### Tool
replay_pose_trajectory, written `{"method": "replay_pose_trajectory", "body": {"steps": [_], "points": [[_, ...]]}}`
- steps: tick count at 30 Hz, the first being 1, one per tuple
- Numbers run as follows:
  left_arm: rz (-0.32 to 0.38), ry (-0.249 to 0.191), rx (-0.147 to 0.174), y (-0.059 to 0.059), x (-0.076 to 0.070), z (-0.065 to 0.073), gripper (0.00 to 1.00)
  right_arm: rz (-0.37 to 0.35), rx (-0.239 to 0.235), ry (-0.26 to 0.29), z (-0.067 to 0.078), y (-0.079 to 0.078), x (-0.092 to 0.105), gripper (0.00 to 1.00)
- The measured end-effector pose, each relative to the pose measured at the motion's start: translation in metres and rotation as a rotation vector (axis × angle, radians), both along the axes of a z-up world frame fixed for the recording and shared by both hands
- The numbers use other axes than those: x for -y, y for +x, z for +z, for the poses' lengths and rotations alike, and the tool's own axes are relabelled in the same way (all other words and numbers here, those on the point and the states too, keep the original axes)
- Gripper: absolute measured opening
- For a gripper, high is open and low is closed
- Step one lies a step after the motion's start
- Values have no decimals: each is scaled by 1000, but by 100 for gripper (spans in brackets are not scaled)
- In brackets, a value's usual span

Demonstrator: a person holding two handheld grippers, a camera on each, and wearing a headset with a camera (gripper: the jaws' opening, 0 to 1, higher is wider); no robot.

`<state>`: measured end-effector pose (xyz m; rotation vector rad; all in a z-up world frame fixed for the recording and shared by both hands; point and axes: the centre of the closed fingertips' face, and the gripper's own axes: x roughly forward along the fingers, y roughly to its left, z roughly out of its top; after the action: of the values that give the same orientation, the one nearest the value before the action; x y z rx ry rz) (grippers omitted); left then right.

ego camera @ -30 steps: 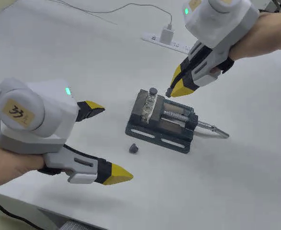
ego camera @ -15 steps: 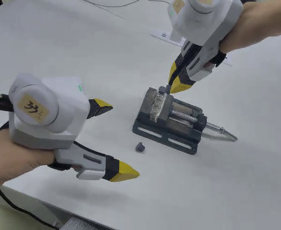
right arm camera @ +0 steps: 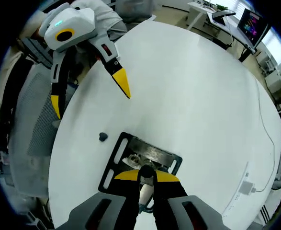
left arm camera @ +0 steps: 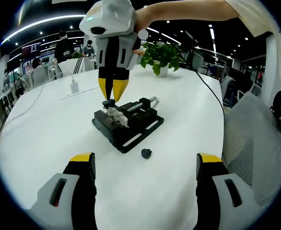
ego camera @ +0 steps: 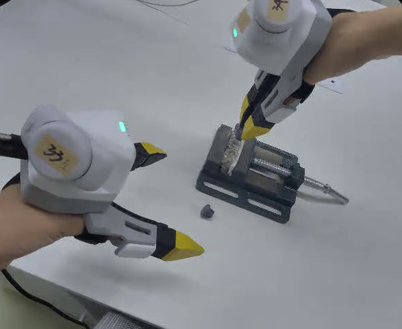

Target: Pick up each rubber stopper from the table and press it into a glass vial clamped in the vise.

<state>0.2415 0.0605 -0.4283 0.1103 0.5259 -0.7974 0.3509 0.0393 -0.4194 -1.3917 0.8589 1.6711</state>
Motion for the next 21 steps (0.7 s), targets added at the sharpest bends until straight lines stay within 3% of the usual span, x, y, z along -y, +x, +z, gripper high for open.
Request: {"method": "replay_pose_trajectory", "body": {"steps": [10, 21], "points": [[4, -7, -16, -2, 0, -5, 85, -2, 15, -29, -10, 4, 0, 5], [11, -15, -30, -4, -2, -9, 84, -24, 9, -41, -10, 5, -2, 5]]}}
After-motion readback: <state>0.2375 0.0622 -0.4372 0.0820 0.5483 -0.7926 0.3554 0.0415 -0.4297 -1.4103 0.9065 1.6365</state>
